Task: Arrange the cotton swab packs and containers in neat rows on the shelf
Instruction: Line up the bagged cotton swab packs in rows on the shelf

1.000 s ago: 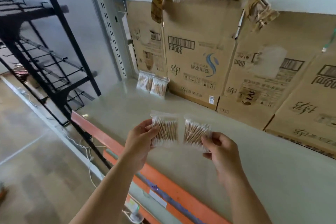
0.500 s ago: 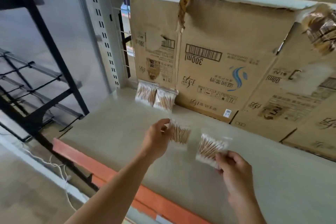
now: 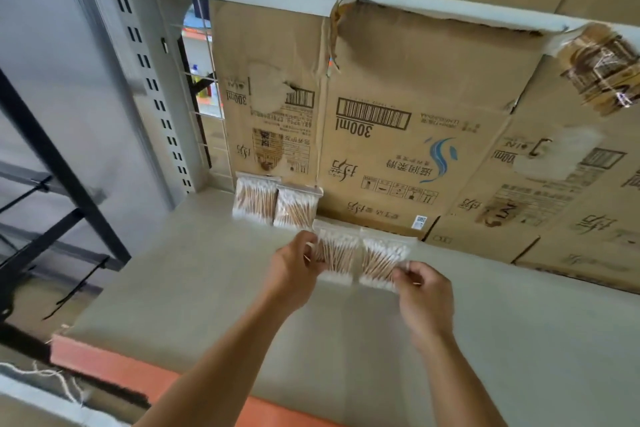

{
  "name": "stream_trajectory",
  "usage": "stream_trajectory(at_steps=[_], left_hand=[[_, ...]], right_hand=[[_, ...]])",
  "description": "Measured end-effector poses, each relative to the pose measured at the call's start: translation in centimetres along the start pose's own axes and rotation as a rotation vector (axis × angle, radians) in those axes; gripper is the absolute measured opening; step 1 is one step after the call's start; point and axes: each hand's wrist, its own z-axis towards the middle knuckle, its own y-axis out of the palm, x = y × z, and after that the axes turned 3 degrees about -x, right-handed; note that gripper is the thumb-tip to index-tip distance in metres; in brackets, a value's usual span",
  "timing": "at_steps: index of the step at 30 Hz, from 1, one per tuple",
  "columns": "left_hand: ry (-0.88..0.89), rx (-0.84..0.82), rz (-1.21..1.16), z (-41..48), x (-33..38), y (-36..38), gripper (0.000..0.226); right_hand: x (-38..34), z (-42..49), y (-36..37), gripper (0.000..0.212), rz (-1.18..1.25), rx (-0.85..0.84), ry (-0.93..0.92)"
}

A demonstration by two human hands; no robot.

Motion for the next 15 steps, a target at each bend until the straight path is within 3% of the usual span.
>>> stream_trajectory(at_steps=[15], left_hand=[[0.095, 0.183, 0.209, 4.6, 0.1, 2.3, 0.039]], right_hand=[[-0.1, 5.8, 2.9, 0.014, -0.129, -0.010, -0.148]])
